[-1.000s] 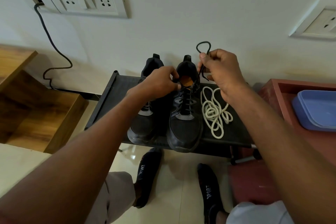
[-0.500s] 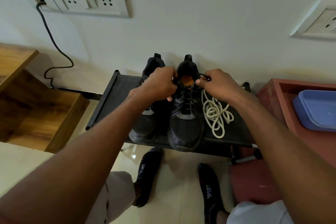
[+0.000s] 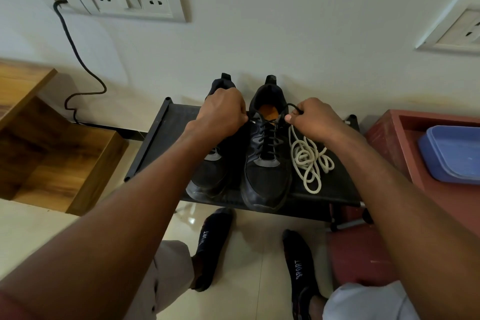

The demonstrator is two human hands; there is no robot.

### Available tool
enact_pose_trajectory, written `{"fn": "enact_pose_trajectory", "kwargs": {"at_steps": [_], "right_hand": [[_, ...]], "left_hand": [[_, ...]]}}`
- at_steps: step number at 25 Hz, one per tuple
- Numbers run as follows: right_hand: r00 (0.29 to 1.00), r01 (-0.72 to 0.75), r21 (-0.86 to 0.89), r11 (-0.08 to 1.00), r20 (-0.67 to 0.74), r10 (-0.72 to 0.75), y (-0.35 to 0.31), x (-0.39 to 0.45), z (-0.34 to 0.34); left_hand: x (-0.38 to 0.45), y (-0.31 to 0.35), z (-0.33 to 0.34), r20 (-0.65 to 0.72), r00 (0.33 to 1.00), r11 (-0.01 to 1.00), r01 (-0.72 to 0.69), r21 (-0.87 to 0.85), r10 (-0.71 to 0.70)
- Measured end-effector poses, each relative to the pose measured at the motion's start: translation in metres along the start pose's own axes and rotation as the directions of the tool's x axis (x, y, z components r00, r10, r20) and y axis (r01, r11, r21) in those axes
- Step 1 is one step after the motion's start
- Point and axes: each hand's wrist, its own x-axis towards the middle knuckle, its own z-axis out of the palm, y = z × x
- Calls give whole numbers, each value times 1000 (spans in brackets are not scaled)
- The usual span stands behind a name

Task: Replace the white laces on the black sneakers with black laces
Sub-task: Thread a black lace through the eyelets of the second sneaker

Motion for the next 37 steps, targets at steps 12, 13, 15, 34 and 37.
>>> {"fn": "enact_pose_trajectory", "kwargs": {"at_steps": [12, 13, 15, 34, 37], "right_hand": [[989, 74, 67, 995, -129, -65, -15, -88, 1], [992, 71, 35, 997, -110, -66, -14, -93, 7], [994, 70, -6, 998, -86, -70, -14, -95, 18], [991, 98, -147, 984, -80, -110, -11, -62, 41], [991, 77, -42, 996, -108, -81, -10, -62, 33]], "left_hand": [[-85, 27, 33, 5, 995, 952, 96, -291, -99], [-89, 27, 40, -27, 991, 934, 115, -339, -132], [-92, 25, 50, -72, 982, 901, 131, -414, -176], [-73, 11, 51, -8, 991, 880, 116, -461, -135], [-70, 8, 51, -21, 985, 858, 139, -495, -171]]}}
